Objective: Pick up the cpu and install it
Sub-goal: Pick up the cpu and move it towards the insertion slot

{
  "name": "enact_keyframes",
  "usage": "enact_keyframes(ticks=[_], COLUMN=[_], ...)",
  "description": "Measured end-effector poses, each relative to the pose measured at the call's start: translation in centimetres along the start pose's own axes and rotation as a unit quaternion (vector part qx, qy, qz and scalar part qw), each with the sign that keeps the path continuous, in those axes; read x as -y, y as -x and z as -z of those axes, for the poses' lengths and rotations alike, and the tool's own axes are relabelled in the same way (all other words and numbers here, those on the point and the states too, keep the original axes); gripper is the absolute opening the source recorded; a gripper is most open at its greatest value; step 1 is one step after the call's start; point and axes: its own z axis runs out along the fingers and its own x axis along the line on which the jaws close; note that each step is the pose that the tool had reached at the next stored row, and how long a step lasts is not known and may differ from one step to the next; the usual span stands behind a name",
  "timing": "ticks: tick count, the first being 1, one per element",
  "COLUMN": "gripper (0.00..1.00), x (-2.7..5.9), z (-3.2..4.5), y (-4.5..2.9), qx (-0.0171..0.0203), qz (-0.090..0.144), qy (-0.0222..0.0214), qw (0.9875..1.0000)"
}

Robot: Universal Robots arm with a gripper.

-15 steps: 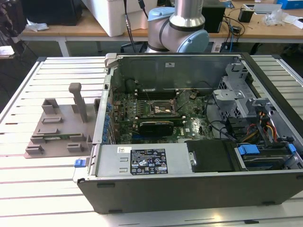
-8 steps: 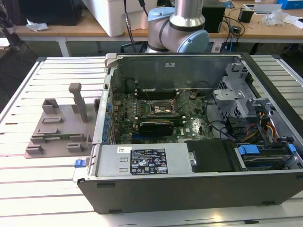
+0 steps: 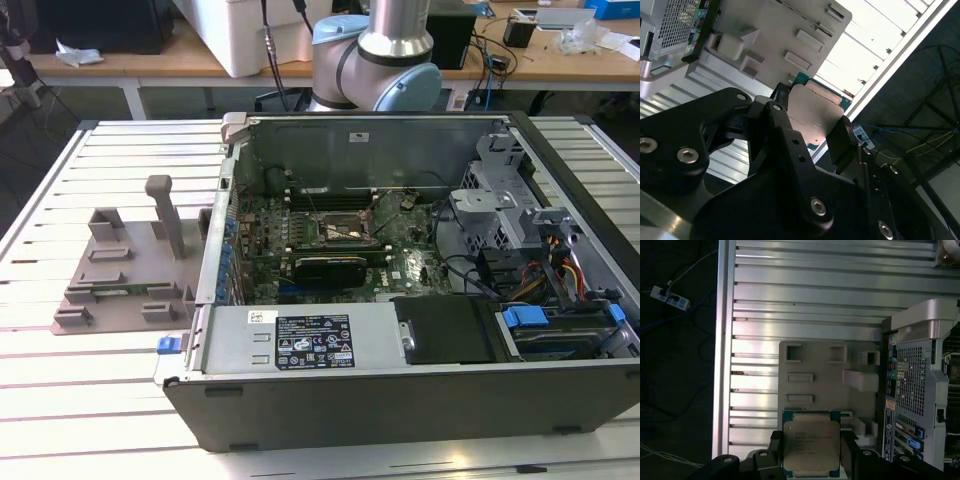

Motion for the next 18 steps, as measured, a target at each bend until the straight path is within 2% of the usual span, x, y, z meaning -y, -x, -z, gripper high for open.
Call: enact_keyframes(ticks=[3,4,6,10,11,12,18], gripper=[0.54,0.54,0.54,0.54,0.54,0.54,0.54], x=[0.02,0.04,0.05,0.09,0.12,0.12,0.16], z=[-0.02,-0.07,-0.16,-0.30,-0.37,-0.44,-0.65], y=[0.40,0.99,1.61,3.34,4.57,5.21,8.40], qx=[-0.0001,0.0000,0.0000,0.0000,-0.0002,-0.0002,-0.0004], qz=[0.000,0.000,0.000,0.000,0.000,0.000,0.000], qy=[0.0000,-0.0001,-0.0006,-0.0020,-0.0027,-0.0031,-0.0041], qw=[1.0000,1.0000,1.0000,1.0000,1.0000,1.0000,1.0000])
